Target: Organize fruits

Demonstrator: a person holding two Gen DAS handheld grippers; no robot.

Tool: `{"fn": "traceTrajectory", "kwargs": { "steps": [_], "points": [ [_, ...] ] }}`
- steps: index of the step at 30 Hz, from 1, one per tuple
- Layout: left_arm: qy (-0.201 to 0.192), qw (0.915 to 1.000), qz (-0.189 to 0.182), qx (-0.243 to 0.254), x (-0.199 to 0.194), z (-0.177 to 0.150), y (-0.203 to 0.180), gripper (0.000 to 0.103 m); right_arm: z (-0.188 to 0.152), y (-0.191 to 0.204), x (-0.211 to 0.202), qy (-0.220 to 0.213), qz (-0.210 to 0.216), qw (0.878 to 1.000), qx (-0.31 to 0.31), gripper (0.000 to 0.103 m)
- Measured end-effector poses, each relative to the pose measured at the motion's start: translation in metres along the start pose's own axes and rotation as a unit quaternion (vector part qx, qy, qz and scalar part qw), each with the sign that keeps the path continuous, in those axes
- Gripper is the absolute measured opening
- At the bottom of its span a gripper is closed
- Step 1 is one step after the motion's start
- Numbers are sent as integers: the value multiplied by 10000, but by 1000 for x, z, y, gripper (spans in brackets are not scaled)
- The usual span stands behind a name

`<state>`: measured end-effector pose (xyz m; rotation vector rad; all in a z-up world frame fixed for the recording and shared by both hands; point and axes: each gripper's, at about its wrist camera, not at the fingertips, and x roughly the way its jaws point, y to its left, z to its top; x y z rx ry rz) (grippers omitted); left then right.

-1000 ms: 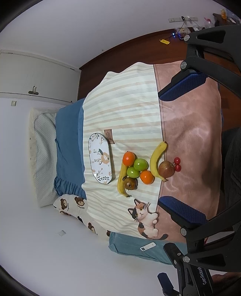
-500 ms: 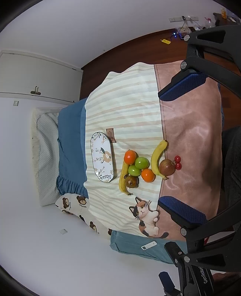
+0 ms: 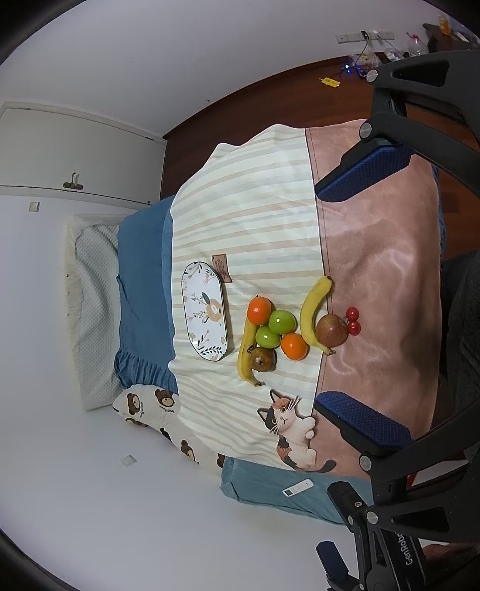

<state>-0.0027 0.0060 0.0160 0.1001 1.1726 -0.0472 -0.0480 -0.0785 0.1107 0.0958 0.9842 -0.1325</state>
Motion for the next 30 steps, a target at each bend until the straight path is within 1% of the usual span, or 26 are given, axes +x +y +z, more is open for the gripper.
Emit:
{"fn": "traceTrajectory", "kwargs": {
  "steps": [6, 11, 25, 28, 30],
  "points": [
    [-18, 10000, 0, -9, 0, -1, 1, 103, -1, 2, -3, -17, 14, 10000, -6, 103],
    [-67, 10000, -11, -36, -10, 6, 5, 103, -2, 3, -5, -26, 26, 10000, 0, 103],
    [-100, 9999, -11, -51, -11, 2, 8, 103, -4, 5, -8, -25, 131, 9999, 56, 103],
    [-135, 9999, 48, -79, -2, 9, 11, 103, -1, -2, 4, 78, 315, 9992, 219, 103],
    [-151, 9997, 205, -63, 10, 17, 12, 103, 2, -10, 23, 236, 510, 9977, 371, 103]
  ]
}}
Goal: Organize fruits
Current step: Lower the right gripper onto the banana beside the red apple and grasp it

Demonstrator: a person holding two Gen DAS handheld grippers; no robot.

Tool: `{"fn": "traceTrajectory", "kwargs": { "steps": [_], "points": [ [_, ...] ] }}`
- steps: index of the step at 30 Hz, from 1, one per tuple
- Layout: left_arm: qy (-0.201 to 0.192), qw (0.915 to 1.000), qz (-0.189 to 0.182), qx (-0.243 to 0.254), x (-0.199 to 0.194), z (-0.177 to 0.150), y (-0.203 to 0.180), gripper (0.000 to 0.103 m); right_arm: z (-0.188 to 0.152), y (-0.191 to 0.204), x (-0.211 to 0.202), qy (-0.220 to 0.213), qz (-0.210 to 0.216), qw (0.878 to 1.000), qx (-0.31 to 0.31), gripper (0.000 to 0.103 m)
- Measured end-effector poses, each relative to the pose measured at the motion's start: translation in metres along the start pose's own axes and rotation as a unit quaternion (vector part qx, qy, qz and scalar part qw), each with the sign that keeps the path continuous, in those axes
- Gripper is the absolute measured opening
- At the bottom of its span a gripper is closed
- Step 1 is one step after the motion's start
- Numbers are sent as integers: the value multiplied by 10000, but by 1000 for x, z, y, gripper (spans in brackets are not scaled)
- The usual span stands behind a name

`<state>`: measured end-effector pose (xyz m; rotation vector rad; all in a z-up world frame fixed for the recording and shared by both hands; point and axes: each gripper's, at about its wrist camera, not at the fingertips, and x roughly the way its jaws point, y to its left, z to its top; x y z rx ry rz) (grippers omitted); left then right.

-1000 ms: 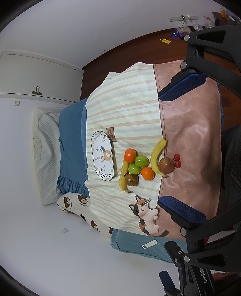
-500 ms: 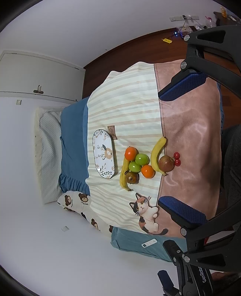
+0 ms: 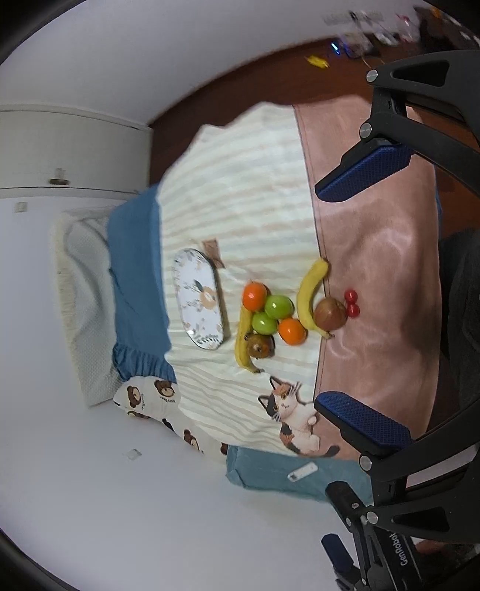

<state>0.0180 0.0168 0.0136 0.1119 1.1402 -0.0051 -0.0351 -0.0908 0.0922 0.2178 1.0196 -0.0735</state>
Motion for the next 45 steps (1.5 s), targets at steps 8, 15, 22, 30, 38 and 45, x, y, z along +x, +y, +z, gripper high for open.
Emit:
{"fn": "traceTrajectory", "kwargs": {
  "steps": [8, 15, 22, 30, 38, 45],
  "points": [
    [165, 9964, 694, 455, 92, 23, -5, 103, 18, -33, 145, 1026, 462, 9936, 77, 103],
    [570, 9880, 723, 1238, 190, 51, -32, 103, 25, -32, 300, 2228, 294, 9694, -990, 79],
    [905, 9771, 662, 1808, 250, 72, -55, 102, 2, -18, 394, 3364, 208, 9163, -2164, 67],
    [702, 9500, 474, 3004, 284, 118, -95, 102, -12, -18, 418, 3356, 87, 9074, -2529, 44],
    [830, 8757, 72, 4756, 340, 153, -160, 101, 7, -71, 398, 3167, 121, 9408, -1205, 41],
    [1539, 7991, 23, 5811, 391, 140, -193, 97, -3, -113, 390, 3140, 141, 9483, -452, 40]
  ]
}}
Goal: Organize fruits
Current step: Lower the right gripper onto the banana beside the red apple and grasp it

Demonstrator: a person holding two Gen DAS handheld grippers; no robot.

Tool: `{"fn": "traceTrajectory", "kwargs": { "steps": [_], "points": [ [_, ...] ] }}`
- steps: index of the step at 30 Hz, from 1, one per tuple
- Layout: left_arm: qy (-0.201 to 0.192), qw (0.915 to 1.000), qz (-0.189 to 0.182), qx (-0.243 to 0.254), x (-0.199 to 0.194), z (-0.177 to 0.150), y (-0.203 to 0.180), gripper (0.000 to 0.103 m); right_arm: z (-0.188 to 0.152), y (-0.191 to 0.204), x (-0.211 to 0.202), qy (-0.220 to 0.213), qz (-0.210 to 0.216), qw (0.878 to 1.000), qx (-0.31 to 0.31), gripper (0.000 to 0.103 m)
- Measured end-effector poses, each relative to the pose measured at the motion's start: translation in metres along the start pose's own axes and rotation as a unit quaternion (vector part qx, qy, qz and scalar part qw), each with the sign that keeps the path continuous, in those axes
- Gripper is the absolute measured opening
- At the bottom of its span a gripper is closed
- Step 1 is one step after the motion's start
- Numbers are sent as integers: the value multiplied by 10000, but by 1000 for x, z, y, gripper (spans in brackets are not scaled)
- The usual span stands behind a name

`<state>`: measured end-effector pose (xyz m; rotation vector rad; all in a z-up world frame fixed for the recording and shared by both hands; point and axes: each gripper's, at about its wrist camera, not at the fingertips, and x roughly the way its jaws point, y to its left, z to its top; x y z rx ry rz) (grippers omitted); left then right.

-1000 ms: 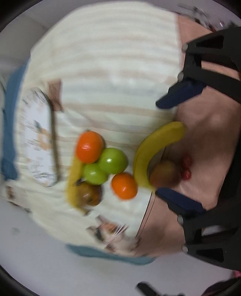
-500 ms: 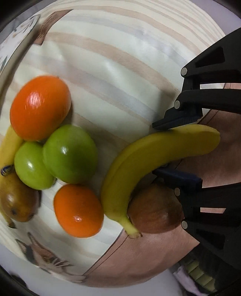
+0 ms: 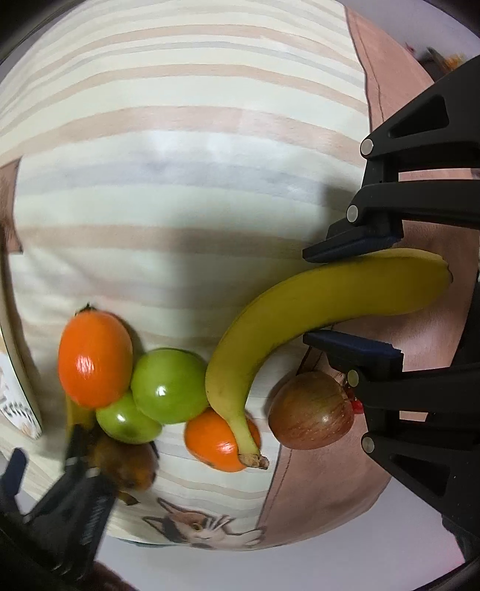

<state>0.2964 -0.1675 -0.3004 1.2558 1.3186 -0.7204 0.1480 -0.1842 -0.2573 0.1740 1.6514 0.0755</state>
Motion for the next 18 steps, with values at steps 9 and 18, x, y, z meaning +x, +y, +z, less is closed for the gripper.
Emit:
{"fn": "traceTrajectory", "kwargs": {
  "steps": [9, 18],
  "points": [
    [-210, 9992, -327, 109, 7, 4, 11, 78, -6, -26, 10, 177, -16, 9998, 42, 41],
    [-42, 9944, 322, 1009, 17, -8, -21, 72, 11, 18, 72, 554, -569, 9952, -578, 37]
  ]
}}
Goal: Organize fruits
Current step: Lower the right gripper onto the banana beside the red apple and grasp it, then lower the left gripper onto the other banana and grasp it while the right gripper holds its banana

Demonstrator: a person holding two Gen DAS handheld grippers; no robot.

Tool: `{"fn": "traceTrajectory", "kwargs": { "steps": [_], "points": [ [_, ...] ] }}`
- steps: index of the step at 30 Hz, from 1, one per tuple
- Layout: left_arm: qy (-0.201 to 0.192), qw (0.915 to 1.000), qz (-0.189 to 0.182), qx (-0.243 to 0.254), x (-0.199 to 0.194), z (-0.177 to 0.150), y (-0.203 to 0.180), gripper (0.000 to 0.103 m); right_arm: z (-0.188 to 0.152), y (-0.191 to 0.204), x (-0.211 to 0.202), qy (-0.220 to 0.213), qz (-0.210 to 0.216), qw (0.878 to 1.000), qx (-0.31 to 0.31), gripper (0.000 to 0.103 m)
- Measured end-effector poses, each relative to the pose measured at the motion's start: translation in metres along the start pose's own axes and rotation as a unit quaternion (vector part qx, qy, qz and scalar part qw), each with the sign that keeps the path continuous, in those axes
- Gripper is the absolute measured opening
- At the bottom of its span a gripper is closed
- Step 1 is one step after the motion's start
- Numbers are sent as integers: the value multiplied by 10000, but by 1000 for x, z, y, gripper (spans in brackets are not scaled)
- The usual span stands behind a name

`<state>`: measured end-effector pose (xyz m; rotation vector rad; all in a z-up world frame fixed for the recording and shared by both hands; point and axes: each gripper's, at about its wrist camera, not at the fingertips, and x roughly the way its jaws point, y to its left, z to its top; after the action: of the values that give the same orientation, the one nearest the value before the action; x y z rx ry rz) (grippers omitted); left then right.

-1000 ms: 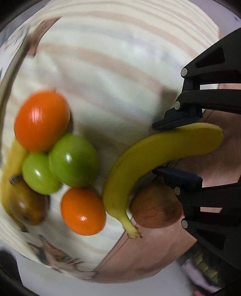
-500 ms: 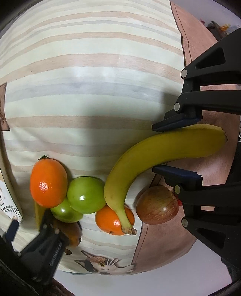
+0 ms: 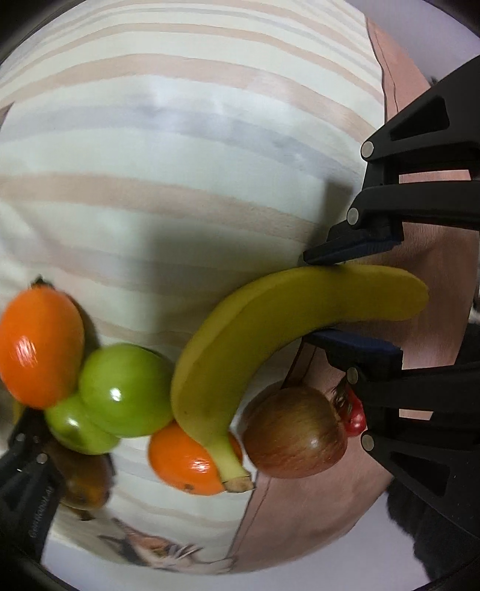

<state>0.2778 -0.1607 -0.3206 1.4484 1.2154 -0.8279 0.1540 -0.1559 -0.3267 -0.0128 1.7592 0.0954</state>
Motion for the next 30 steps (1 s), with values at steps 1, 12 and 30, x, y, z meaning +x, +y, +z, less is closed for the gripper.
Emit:
{"fn": "traceTrajectory", "kwargs": {
  "steps": [1, 12, 30],
  "points": [
    [50, 9998, 136, 131, 3, -2, -5, 72, 0, 2, 2, 10, -58, 10000, -58, 37],
    [-163, 9995, 34, -253, -6, -30, -20, 35, -35, -10, 23, -76, -80, 9998, 166, 36],
    [-272, 9881, -41, -1516, -31, -90, 25, 55, -99, -96, -6, -1263, 399, 9749, 1788, 35]
  ]
}}
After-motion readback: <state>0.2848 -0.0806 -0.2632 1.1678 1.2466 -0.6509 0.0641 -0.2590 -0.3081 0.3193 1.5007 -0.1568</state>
